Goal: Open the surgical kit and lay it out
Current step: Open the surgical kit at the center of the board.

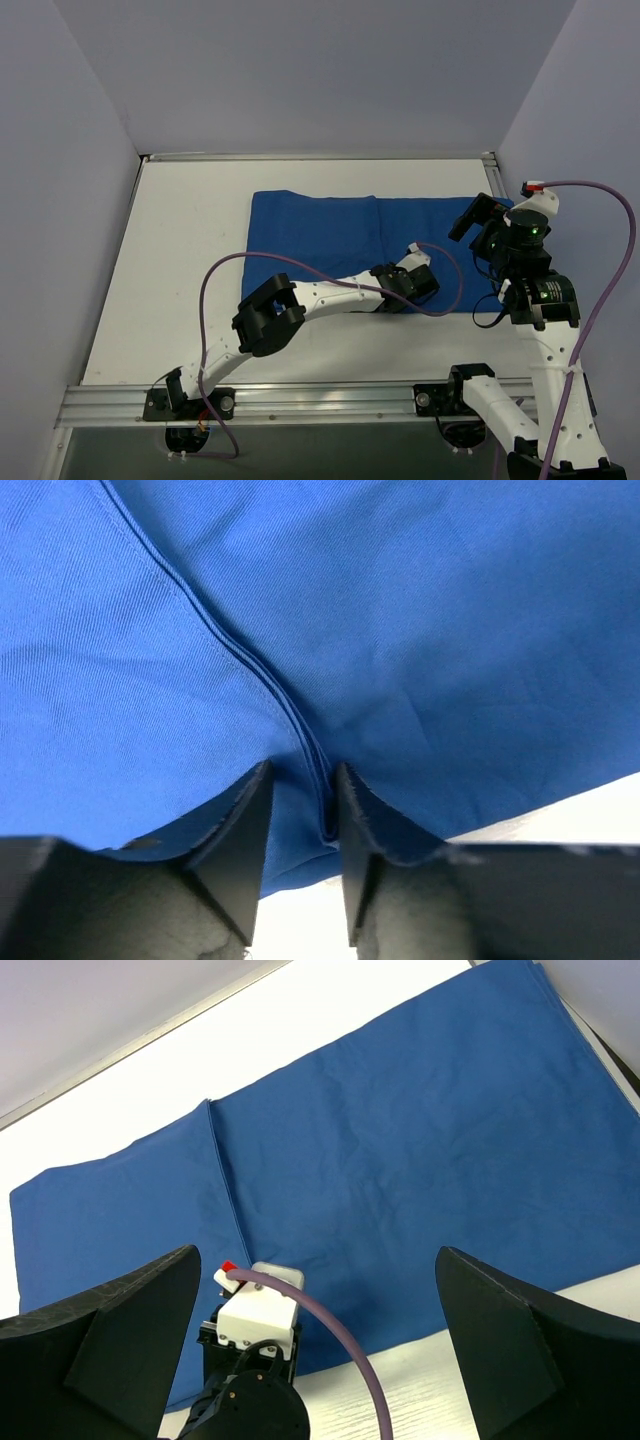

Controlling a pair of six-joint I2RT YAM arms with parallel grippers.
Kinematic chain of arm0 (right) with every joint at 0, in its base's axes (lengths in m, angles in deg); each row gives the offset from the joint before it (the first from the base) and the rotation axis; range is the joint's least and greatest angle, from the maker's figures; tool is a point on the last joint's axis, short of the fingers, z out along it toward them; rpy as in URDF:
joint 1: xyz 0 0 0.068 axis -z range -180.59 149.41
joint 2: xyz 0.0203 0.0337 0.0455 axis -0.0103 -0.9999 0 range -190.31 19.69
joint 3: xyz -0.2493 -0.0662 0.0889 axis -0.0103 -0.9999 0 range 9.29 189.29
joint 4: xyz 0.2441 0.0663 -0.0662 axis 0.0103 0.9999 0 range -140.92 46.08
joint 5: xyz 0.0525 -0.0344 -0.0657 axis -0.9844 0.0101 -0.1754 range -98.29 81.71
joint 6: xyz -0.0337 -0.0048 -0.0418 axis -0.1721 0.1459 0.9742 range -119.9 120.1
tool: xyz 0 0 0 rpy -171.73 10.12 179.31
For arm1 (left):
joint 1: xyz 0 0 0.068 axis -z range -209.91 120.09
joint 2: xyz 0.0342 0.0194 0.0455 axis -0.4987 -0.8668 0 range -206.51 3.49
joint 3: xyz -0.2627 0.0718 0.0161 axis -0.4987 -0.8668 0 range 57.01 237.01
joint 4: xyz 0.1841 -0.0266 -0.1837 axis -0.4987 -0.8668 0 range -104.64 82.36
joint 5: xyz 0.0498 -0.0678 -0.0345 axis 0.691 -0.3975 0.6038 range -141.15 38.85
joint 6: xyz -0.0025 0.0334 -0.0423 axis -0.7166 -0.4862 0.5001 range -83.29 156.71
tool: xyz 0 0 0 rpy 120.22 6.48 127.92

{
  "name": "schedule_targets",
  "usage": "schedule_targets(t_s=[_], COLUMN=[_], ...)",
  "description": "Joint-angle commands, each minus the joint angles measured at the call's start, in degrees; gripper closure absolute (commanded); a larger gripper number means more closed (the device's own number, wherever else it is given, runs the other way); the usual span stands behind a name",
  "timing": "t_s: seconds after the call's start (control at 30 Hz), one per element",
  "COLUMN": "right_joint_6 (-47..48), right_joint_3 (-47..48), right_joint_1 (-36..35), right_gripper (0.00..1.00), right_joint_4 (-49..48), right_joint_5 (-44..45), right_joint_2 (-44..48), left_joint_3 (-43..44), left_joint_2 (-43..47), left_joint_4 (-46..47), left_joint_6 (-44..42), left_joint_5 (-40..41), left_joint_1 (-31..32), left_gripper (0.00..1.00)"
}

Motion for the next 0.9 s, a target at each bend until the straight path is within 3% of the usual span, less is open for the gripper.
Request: schedule_targets(t_s=[0.0, 0.2, 0.23, 0.33, 0.6, 0.7, 0.83, 0.87], right_joint_6=[1.1, 1.1, 1.1, 1.0, 1.5, 1.8, 2.0, 2.1], right_joint_3=[-0.2, -0.6, -0.5, -0.5, 0.7, 0.8, 0.7, 0.6], right_joint_1=[-0.4, -0.4, -0.4, -0.4, -0.4, -0.4, -0.6, -0.7], right_gripper=[0.01, 0.01, 0.01, 0.01, 0.01, 0.01, 0.01, 0.01], right_joint_4=[-1.8, -1.9, -1.9, -1.8, -1.2, -1.0, -1.1, -1.2], right_joint_5=[0.2, 0.1, 0.1, -0.1, 0.7, 1.1, 0.9, 0.9], right_joint_2=[0.6, 1.1, 1.1, 1.2, 1.6, 2.0, 2.1, 2.1], left_joint_3=[-1.2, -1.7, -1.6, -1.3, -1.5, -5.5, -15.1, -17.1], left_joint_2=[1.5, 1.4, 1.7, 2.8, 9.8, 14.9, 23.4, 25.0], left_joint_4=[-3.3, -3.5, -3.5, -3.8, -8.4, -10.8, -11.1, -11.1], left_joint_6=[-0.1, 0.1, 0.1, 0.0, 1.0, 1.4, 1.5, 1.6], left_joint_5=[1.4, 0.8, 0.7, 0.6, 3.2, 7.4, 11.5, 13.0], left_joint_1=[-1.0, -1.4, -1.4, -1.4, -4.3, -8.9, -18.7, -23.8], left_gripper=[0.62, 0.78, 0.86, 0.97, 0.98, 0.98, 0.98, 0.98])
